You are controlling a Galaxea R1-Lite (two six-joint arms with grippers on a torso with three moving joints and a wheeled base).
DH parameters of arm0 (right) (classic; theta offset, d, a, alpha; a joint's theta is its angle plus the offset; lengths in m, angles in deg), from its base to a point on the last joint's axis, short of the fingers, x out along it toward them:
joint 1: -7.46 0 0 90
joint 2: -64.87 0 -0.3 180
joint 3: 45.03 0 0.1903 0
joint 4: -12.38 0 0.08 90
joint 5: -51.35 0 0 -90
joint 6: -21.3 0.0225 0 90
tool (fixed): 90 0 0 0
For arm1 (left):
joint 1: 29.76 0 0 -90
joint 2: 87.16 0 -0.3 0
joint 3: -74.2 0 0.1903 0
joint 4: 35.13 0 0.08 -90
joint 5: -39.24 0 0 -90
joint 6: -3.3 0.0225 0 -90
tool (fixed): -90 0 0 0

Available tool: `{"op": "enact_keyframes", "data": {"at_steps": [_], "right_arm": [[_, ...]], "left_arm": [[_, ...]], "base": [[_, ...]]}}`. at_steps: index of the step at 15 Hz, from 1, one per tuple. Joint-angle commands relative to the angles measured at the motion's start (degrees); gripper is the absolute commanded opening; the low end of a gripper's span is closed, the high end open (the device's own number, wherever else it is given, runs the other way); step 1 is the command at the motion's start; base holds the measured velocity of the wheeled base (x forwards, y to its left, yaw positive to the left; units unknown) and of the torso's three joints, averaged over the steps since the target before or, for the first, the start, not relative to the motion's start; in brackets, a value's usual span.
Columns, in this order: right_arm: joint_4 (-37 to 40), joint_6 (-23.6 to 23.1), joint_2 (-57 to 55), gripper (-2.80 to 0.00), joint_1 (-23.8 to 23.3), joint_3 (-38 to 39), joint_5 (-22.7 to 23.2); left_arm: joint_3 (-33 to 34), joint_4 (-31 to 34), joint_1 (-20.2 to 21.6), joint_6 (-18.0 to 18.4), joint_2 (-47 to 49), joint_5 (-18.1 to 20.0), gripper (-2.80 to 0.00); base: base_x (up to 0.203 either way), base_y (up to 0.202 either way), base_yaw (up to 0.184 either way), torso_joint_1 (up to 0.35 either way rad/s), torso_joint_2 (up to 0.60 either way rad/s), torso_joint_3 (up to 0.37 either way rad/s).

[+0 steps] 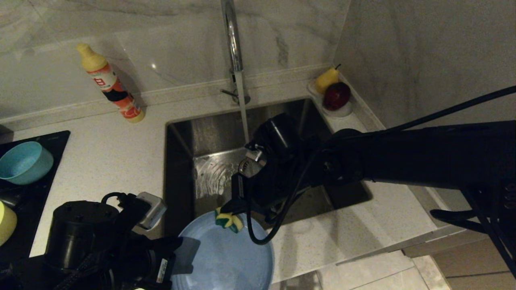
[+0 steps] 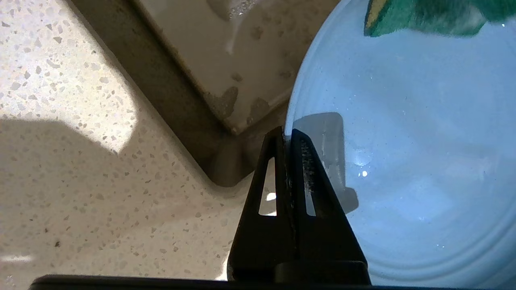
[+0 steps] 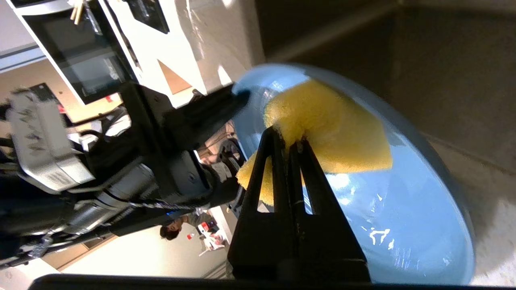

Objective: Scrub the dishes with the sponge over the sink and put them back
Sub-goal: Wipe the plate

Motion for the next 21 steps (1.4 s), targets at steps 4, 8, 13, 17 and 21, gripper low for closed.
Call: {"op": "enact_keyframes", "data": {"at_steps": [4, 8, 13, 17, 21], "right_arm": [[-0.28, 1.06, -0.37, -2.80, 0.73, -1.38, 0.38], [0.82, 1.06, 0.66, -2.80, 1.74, 1.07, 0.39], [2.11, 0.62, 2.13, -2.80, 1.61, 8.20, -0.06], [2.11, 0.73, 2.34, -2.80, -1.92, 8.91, -0.24], [2.11, 0.97, 4.23, -2.80, -6.73, 8.63, -0.16]], "left_arm": [[0.23, -4.02, -0.10, -0.72, 2.62, -0.19, -2.80], [0.50, -9.69, 0.05, -3.34, 5.94, -3.64, -2.80], [0.29, -11.34, 0.08, -7.80, 5.60, -4.28, -2.80], [0.91, -11.77, 0.08, -7.79, 4.50, -4.28, -2.80], [0.92, -11.69, 0.08, -7.78, 3.65, -4.02, -2.80]], "base": [[0.000, 0.000, 0.000, 0.000, 0.00, 0.000], [0.000, 0.000, 0.000, 0.000, 0.00, 0.000], [0.000, 0.000, 0.000, 0.000, 0.00, 0.000], [0.000, 0.000, 0.000, 0.000, 0.00, 0.000], [0.000, 0.000, 0.000, 0.000, 0.00, 0.000]]}}
